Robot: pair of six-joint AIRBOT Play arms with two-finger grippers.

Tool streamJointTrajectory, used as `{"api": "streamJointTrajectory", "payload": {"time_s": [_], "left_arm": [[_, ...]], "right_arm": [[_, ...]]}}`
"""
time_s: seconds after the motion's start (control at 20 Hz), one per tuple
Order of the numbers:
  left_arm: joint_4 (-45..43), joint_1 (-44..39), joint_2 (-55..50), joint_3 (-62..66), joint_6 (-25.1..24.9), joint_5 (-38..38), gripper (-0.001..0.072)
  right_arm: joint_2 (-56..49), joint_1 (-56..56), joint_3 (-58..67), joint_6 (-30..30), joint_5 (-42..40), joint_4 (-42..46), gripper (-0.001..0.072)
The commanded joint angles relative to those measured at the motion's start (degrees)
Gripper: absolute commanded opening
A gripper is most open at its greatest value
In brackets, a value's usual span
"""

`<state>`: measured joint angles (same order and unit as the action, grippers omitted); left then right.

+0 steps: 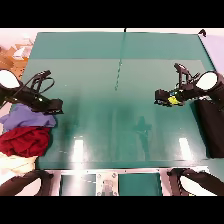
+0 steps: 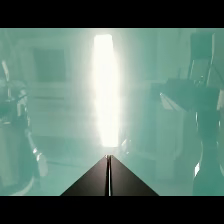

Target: Fold the shirts.

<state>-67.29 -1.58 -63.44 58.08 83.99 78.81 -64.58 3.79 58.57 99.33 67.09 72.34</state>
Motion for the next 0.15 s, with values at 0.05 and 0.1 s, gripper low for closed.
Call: {"api": "streamJointTrajectory", "payload": {"time_s": [0.05, 0.1], "left_arm": [[0.1, 0.0, 0.3, -0.7, 0.0, -2.2, 0.0021], [0.2, 0.0, 0.3, -0.7, 0.0, -2.1, 0.0021]], "right_arm": [[0.1, 0.4, -0.2, 0.0, -0.1, -0.2, 0.0012], [0.1, 0.4, -0.2, 0.0, -0.1, -0.2, 0.0012]]}}
